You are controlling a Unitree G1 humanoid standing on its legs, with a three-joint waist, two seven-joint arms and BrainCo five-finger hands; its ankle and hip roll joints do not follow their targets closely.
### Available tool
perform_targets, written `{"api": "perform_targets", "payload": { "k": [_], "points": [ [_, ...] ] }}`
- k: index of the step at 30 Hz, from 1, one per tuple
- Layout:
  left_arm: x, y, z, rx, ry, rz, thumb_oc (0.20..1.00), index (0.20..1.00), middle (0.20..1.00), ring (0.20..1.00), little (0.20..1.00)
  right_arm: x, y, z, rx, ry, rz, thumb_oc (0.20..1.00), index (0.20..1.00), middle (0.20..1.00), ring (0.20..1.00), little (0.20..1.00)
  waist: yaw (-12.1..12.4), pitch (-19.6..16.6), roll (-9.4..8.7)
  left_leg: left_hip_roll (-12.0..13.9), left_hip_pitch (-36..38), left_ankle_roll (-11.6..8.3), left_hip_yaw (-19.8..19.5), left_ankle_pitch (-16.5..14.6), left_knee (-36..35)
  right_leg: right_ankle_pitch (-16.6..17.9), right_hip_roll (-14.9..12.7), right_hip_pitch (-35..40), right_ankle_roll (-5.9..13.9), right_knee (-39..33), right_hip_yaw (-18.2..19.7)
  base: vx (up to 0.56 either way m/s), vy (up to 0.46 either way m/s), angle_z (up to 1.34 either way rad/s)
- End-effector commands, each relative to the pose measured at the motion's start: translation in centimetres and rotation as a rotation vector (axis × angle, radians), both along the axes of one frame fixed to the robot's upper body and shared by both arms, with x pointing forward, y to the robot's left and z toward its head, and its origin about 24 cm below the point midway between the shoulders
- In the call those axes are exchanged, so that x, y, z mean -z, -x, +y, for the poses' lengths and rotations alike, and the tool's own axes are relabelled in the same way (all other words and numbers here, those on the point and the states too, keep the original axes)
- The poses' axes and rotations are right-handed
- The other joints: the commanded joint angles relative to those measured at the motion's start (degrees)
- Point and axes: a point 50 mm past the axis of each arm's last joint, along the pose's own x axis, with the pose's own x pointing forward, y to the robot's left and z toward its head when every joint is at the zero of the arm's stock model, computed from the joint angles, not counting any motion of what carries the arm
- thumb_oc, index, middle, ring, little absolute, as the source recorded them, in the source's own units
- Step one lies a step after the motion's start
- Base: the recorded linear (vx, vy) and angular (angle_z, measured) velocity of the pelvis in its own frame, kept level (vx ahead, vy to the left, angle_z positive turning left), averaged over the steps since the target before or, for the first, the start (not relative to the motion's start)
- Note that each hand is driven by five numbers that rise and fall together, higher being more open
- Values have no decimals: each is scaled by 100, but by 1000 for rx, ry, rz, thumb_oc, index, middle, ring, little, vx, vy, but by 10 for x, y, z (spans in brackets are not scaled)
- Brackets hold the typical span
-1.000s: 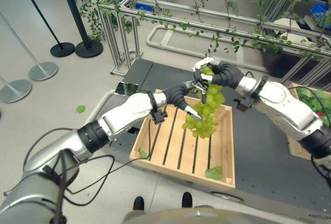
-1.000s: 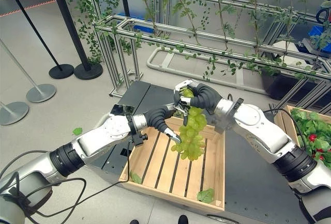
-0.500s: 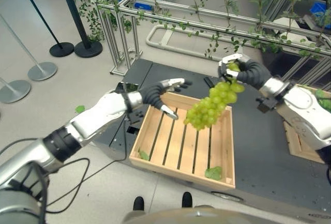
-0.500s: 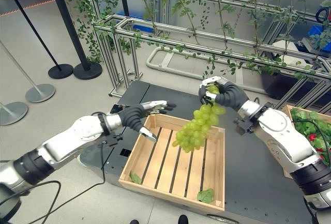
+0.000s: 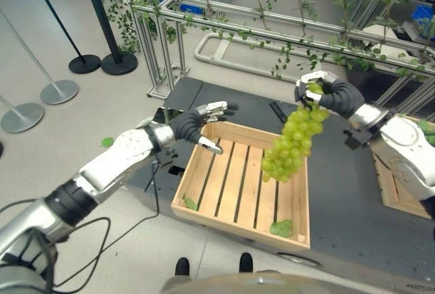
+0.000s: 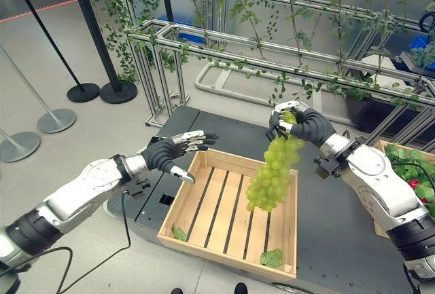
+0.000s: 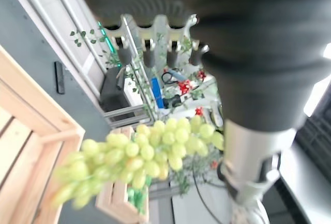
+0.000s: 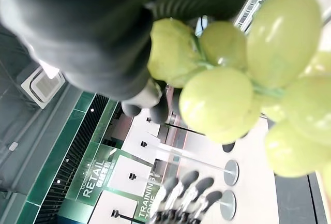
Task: Pick up the fruits from the basket on one side to the basket on the other side
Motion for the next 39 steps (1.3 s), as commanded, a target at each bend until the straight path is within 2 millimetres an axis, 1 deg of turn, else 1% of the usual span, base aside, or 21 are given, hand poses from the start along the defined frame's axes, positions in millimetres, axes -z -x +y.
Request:
{"api": "perform_targets", "payload": {
  "k": [1,2,3,4,5,6,9,10,11,12,13,14,18,19,21,27,29,31,32,36,39],
  "points": [
    [-13,-19,-3,-50,-67,-123,1000,1000,1000,1000,1000,-38,1,8,-40,-44,-188,200,200,200,200,200,-9,-217,-345,-334,-86,279,-143,-709,443,-885,-138,233,482,537,-362,-40,4,0],
    [-9,-24,-13,-53,-86,-136,1000,1000,1000,1000,1000,-37,1,12,-52,-45,-182,200,200,200,200,200,-19,-224,-353,-335,-99,289,-156,-704,449,-893,-150,226,480,552,-375,0,0,0],
    [-9,-25,-13,-53,-86,-136,1000,1000,1000,1000,1000,-37,1,12,-52,-45,-182,200,200,200,200,200,-17,-224,-352,-335,-100,289,-157,-704,450,-894,-150,226,480,552,-376,0,0,0],
    [-2,-30,-26,-46,-137,-143,1000,1000,1000,1000,1000,-37,0,18,-70,-43,-180,200,200,200,200,200,-27,-226,-361,-339,-112,303,-170,-703,460,-902,-153,226,472,563,-391,0,0,0],
    [-1,-31,-32,-43,-133,-145,1000,1000,1000,1000,1000,-38,0,19,-73,-44,-184,200,200,200,200,200,-33,-225,-367,-342,-114,309,-176,-707,465,-903,-158,226,472,572,-397,0,0,0],
    [-1,-32,-33,-43,-133,-146,1000,1000,1000,1000,1000,-38,0,19,-73,-44,-185,200,200,200,200,200,-31,-224,-365,-343,-114,309,-177,-707,466,-904,-159,225,472,573,-398,0,0,0],
    [7,-39,-50,-64,-145,-144,1000,1000,1000,1000,1000,-37,-2,26,-94,-47,-182,200,200,200,200,200,-47,-208,-375,-358,-134,330,-189,-708,491,-901,-163,214,469,586,-407,-10,3,0],
    [12,-42,-61,-79,-126,-121,1000,1000,1000,1000,1000,-37,-2,30,-105,-51,-179,200,200,200,200,200,-60,-202,-375,-360,-144,343,-193,-704,503,-899,-162,208,466,589,-408,0,0,0],
    [12,-42,-61,-79,-125,-121,1000,1000,1000,1000,1000,-37,-2,30,-105,-50,-179,200,200,200,200,200,-59,-202,-371,-360,-145,343,-193,-704,504,-899,-162,207,466,590,-408,0,0,0],
    [17,-44,-72,-80,-116,-98,1000,1000,1000,1000,1000,-37,-3,34,-118,-54,-179,200,200,200,200,200,-73,-195,-369,-363,-160,351,-195,-701,514,-889,-167,195,466,584,-407,0,0,0],
    [17,-44,-72,-80,-116,-98,1000,1000,1000,1000,1000,-37,-3,34,-118,-53,-180,200,200,200,200,200,-73,-194,-366,-363,-162,351,-195,-701,515,-888,-167,194,466,583,-407,0,0,0],
    [17,-42,-81,-57,-125,-109,1000,1000,1000,1000,1000,-40,-3,37,-128,-52,-190,200,200,200,200,200,-80,-185,-360,-368,-169,359,-190,-703,522,-880,-172,191,464,582,-394,0,0,0],
    [16,-41,-88,-39,-135,-119,1000,1000,1000,1000,1000,-40,-3,38,-129,-53,-194,200,200,200,200,200,-83,-175,-347,-374,-176,368,-188,-711,538,-885,-171,189,460,591,-380,0,0,0],
    [13,-39,-94,-23,-131,-133,1000,1000,1000,1000,1000,-41,-3,41,-135,-52,-202,200,200,200,200,200,-78,-158,-333,-379,-176,377,-194,-718,552,-886,-172,188,457,597,-382,0,0,0],
    [12,-39,-96,-18,-132,-136,1000,1000,1000,1000,1000,-42,-3,42,-140,-50,-205,200,200,200,200,200,-79,-150,-329,-381,-179,379,-200,-721,561,-888,-173,188,456,603,-385,0,0,0],
    [11,-37,-112,9,-111,-134,1000,1000,1000,1000,1000,-42,-2,56,-195,-73,-208,200,200,200,200,200,-88,-137,-309,-393,-190,393,-224,-711,562,-894,-181,189,454,609,-392,0,0,0],
    [10,-36,-114,15,-102,-133,1000,1000,1000,1000,1000,-42,-2,58,-202,-73,-208,200,200,200,200,200,-90,-130,-306,-396,-193,394,-227,-710,561,-892,-183,184,458,614,-392,0,0,0],
    [7,-32,-123,43,-72,-125,1000,1000,1000,1000,1000,-42,-3,65,-228,-77,-203,200,200,200,200,200,-89,-118,-302,-410,-214,398,-235,-705,565,-891,-191,168,464,624,-413,0,0,0],
    [7,-33,-123,43,-72,-125,1000,1000,1000,1000,1000,-42,-3,65,-228,-77,-203,200,200,200,200,200,-91,-118,-301,-411,-215,398,-236,-705,566,-891,-192,168,464,625,-414,0,0,0],
    [0,-25,-133,104,-19,-109,1000,1000,1000,1000,1000,-42,-3,68,-242,-76,-201,200,200,200,200,200,-95,-112,-295,-426,-226,404,-246,-704,566,-885,-210,157,468,621,-412,0,0,0],
    [-2,-21,-136,145,-18,-100,1000,1000,1000,1000,1000,-40,-3,66,-233,-64,-195,200,200,200,200,200,-92,-111,-285,-436,-230,411,-247,-705,560,-881,-220,157,482,616,-424,0,0,0]
  ]
}}
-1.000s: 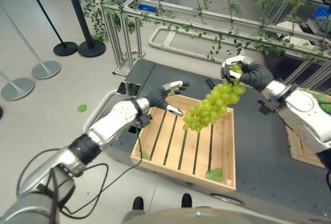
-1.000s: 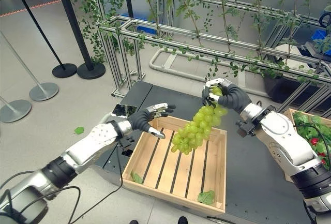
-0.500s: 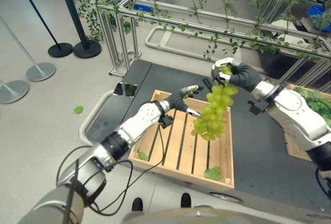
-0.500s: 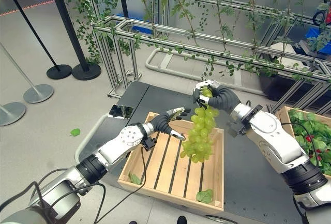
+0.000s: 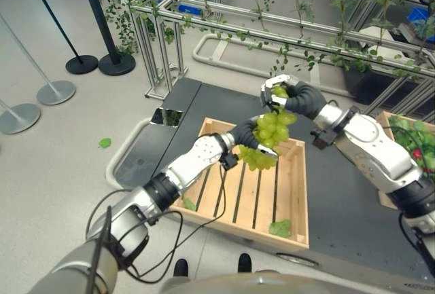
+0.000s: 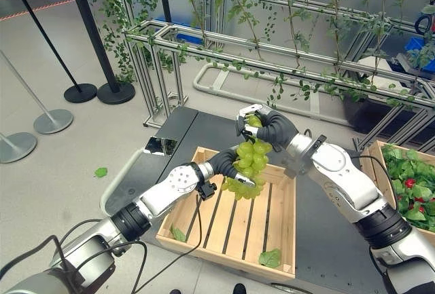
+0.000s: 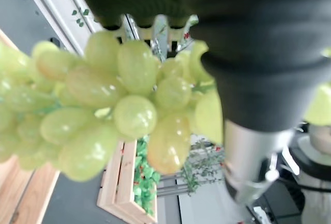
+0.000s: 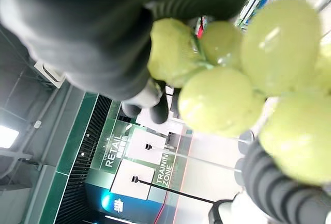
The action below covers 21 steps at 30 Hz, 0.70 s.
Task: Pick up the fruits from the basket on one side to the basket on the other side
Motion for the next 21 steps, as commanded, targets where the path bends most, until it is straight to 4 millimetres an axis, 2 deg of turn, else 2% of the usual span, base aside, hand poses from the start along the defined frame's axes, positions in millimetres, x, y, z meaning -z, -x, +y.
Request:
{"api": "perform_targets", "payload": {
  "k": [1,5,11,12,13,21],
  "points": [
    [-43,-3,-30,131,40,-113,1000,1000,1000,1000,1000,-44,4,10,-55,-38,-194,200,200,200,200,200,60,-111,-235,-410,-234,385,-228,-697,560,-844,-190,143,434,620,-402,0,0,0],
    [-43,1,-33,163,41,-100,1000,1000,1000,1000,1000,-42,3,10,-49,-38,-190,200,200,200,200,200,69,-113,-225,-426,-241,397,-239,-698,551,-834,-204,143,440,613,-414,0,0,0],
    [-37,5,-41,166,71,-61,1000,1000,1000,1000,1000,-44,3,23,-89,-63,-196,200,200,200,200,200,76,-86,-228,-450,-263,404,-232,-680,544,-825,-221,118,447,617,-412,0,0,0],
    [-36,5,-42,163,77,-53,520,520,520,520,520,-45,4,25,-101,-64,-201,200,200,200,200,200,78,-83,-225,-448,-263,406,-235,-679,539,-826,-222,114,446,620,-413,0,0,0],
    [-35,6,-43,164,85,-45,200,200,200,200,200,-45,4,26,-103,-69,-202,200,200,200,200,200,76,-82,-223,-449,-261,409,-233,-677,532,-825,-220,110,447,620,-418,0,0,0],
    [-33,6,-42,146,116,-25,200,200,200,200,200,-42,5,28,-102,-88,-194,200,200,200,200,200,82,-69,-220,-457,-266,416,-229,-664,521,-818,-236,100,450,626,-409,0,0,0]
  ]
}}
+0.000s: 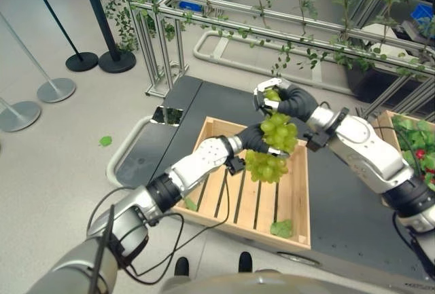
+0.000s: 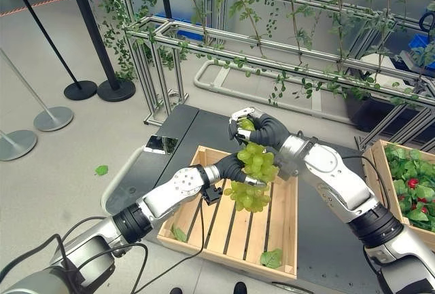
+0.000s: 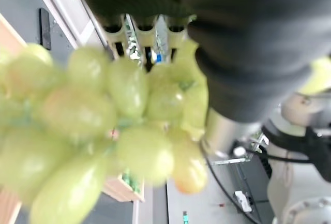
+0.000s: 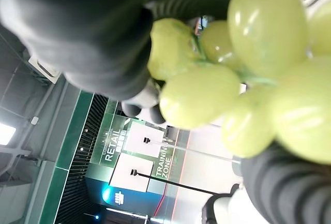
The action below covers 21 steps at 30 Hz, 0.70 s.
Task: Pick up the fruits from the basket on one side to the basket on the other side
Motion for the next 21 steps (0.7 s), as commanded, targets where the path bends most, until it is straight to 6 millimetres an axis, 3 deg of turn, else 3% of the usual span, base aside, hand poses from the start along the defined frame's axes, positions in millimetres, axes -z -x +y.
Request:
{"api": "perform_targets", "payload": {
  "k": [1,15,21],
  "points": [
    [-31,-6,-28,65,88,-62,200,200,200,200,200,-46,5,15,-68,-94,-203,200,200,200,200,200,77,-69,-219,-437,-215,396,-228,-651,520,-818,-214,133,451,624,-398,0,0,0],
    [-28,-10,-16,20,104,-51,200,200,200,200,200,-42,3,13,-50,-95,-188,200,200,200,200,200,88,-66,-203,-425,-209,387,-234,-634,516,-821,-200,141,433,619,-405,0,0,0],
    [-32,-12,-1,-13,146,-38,200,200,200,200,200,-38,3,7,-29,-86,-167,200,200,200,200,200,106,-67,-185,-385,-210,356,-219,-602,494,-774,-190,150,416,551,-402,0,0,0]
  ]
}}
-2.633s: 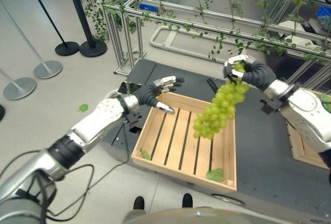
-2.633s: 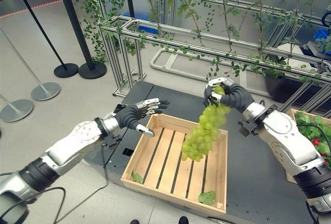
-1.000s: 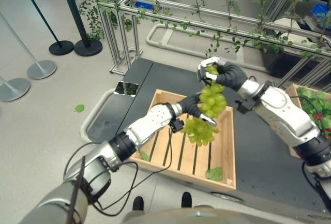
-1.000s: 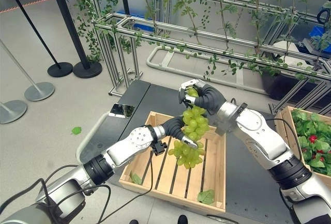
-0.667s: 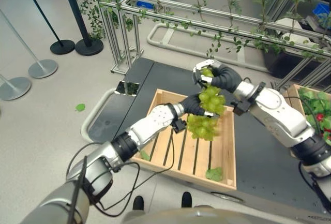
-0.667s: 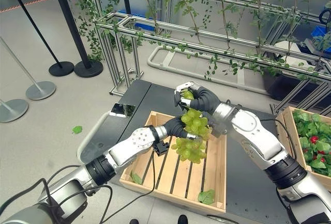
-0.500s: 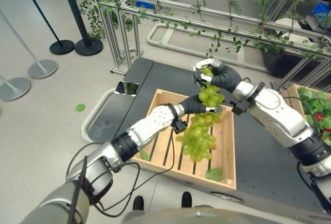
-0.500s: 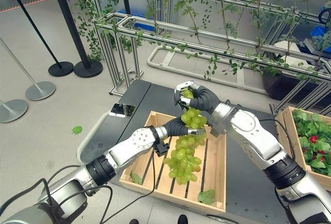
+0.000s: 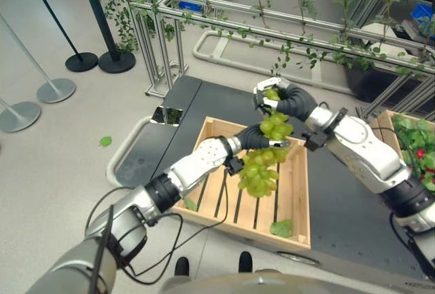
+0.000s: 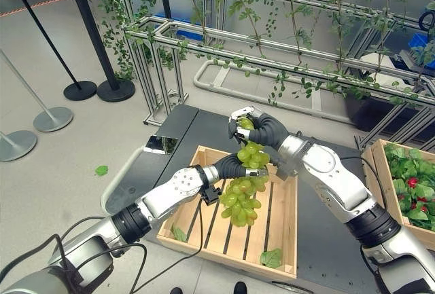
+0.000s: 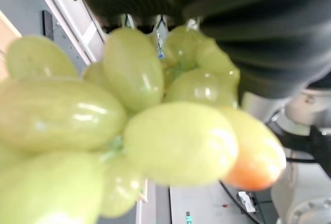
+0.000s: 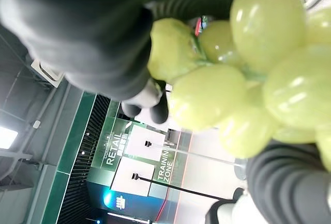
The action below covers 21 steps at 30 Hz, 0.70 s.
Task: Pick up the fruits from the basket on one side to the basket on the other side
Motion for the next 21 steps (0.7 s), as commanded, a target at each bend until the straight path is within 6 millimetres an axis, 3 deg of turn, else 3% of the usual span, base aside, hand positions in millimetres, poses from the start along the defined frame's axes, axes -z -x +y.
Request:
{"api": "perform_targets", "payload": {
  "k": [1,2,9,10,11,13,14,17,18,20,21],
  "points": [
    [-34,-12,-4,-12,154,-55,200,200,200,200,200,-37,3,5,-37,-79,-157,677,677,677,677,677,96,-84,-211,-385,-212,350,-212,-596,480,-763,-192,144,414,536,-398,0,0,0],
    [-35,-12,1,-21,159,-54,200,200,200,200,200,-36,4,3,-33,-73,-153,1000,1000,1000,1000,1000,100,-85,-209,-377,-212,345,-204,-593,477,-758,-190,141,412,527,-398,0,0,0],
    [-38,-10,35,-83,222,-36,200,200,200,200,200,-22,8,-27,71,-68,-104,1000,1000,1000,1000,1000,108,-95,-197,-352,-199,313,-219,-590,460,-766,-159,170,392,492,-413,-1,-5,0],
    [-39,-9,51,-121,254,-32,200,200,200,200,200,-16,10,-45,143,-71,-89,1000,1000,1000,1000,1000,102,-103,-190,-344,-184,303,-215,-593,447,-771,-149,182,385,487,-428,0,0,0],
    [-38,-9,51,-120,254,-31,200,200,200,200,200,-16,11,-46,144,-72,-88,1000,1000,1000,1000,1000,107,-107,-192,-344,-183,303,-215,-593,446,-771,-149,183,385,487,-428,35,-15,1],
    [-37,-4,79,-198,353,15,200,200,200,200,200,-5,19,-76,274,-138,-67,1000,1000,1000,1000,1000,87,-105,-178,-334,-180,292,-212,-601,442,-781,-145,180,382,485,-439,0,0,0],
    [-37,-4,79,-198,352,16,200,200,200,200,200,-5,19,-76,275,-138,-65,1000,1000,1000,1000,1000,92,-112,-181,-333,-179,292,-211,-602,442,-783,-144,182,381,486,-439,0,0,0],
    [-27,6,119,-334,468,86,200,200,200,200,200,16,35,-105,420,-231,-25,1000,1000,1000,1000,1000,69,-111,-179,-326,-157,278,-197,-624,431,-814,-127,188,372,489,-438,24,-8,-1],
    [-27,6,119,-335,467,87,200,200,200,200,200,17,35,-105,420,-231,-24,1000,1000,1000,1000,1000,69,-117,-181,-326,-155,278,-196,-625,431,-815,-127,189,372,488,-438,0,0,0],
    [-19,15,144,-424,512,105,200,200,200,200,200,28,46,-120,506,-272,-12,1000,1000,1000,1000,1000,48,-127,-174,-315,-128,280,-175,-644,409,-821,-129,196,380,469,-416,0,0,0],
    [-19,16,144,-425,511,106,200,200,200,200,200,28,46,-120,505,-272,-12,1000,1000,1000,1000,1000,47,-131,-175,-314,-126,280,-174,-644,407,-821,-129,197,380,468,-415,40,9,-1]
  ]
}}
